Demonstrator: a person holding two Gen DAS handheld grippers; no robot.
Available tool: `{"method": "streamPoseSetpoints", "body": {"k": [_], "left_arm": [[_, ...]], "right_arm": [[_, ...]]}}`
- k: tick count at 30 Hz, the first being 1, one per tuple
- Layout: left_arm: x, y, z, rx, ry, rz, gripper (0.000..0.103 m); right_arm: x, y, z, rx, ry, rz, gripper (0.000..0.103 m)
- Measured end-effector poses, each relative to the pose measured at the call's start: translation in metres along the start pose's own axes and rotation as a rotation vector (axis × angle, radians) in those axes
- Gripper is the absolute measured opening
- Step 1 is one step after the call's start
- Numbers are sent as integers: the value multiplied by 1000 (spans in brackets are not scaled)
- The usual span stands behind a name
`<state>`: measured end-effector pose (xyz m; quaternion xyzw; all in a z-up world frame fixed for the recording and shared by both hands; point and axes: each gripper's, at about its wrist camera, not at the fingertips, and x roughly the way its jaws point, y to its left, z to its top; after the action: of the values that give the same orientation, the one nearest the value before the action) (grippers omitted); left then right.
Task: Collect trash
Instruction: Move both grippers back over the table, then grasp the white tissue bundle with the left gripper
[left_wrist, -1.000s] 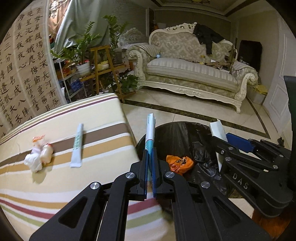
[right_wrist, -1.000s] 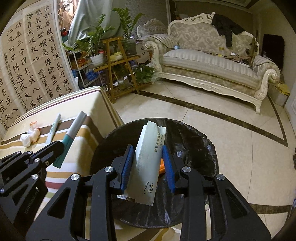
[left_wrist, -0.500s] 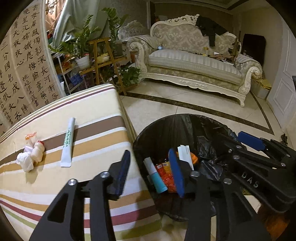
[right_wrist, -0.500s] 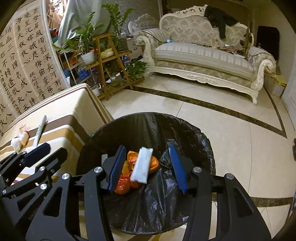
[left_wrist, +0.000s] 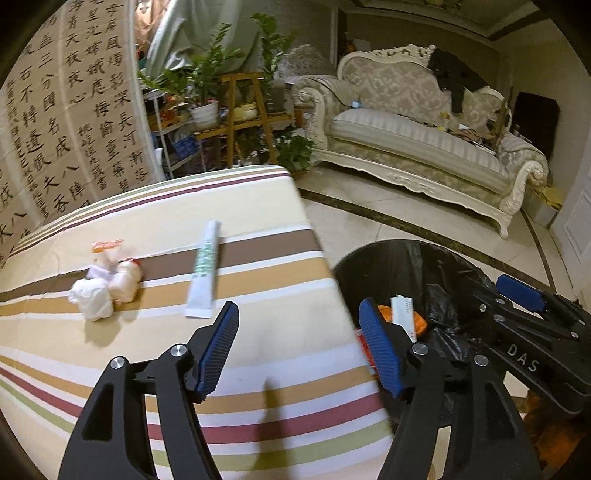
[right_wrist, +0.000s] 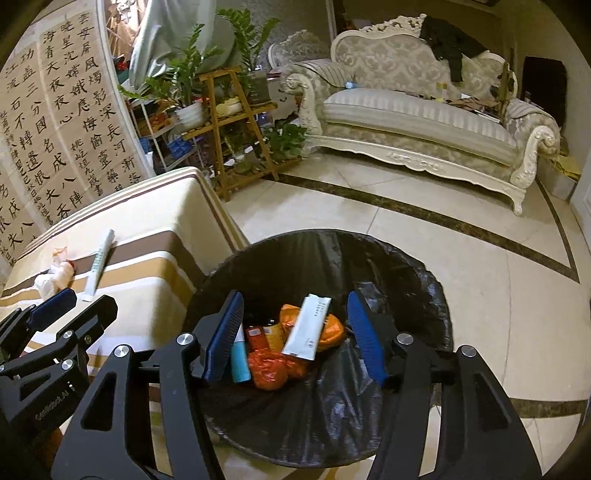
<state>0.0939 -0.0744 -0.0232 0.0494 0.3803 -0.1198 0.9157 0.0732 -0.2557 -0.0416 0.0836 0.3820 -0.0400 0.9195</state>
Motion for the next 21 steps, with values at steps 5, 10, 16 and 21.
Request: {"method": "streamPoseSetpoints", "body": {"k": [5,10,16,21], "left_arm": [[-6,29,-2,-46,-9,53,67],[-9,61,-4,-97,-13,122,68],[-10,107,-7,-161,-12,209,69],[-3,137,-8,-191,7,260,71]], "right_arm": [[0,22,1,-35,5,27,57],[2,46,1,-69,16,67,57],[7,81,2,-118,34,124,58],[16,109,5,-149,56,164,58]]}}
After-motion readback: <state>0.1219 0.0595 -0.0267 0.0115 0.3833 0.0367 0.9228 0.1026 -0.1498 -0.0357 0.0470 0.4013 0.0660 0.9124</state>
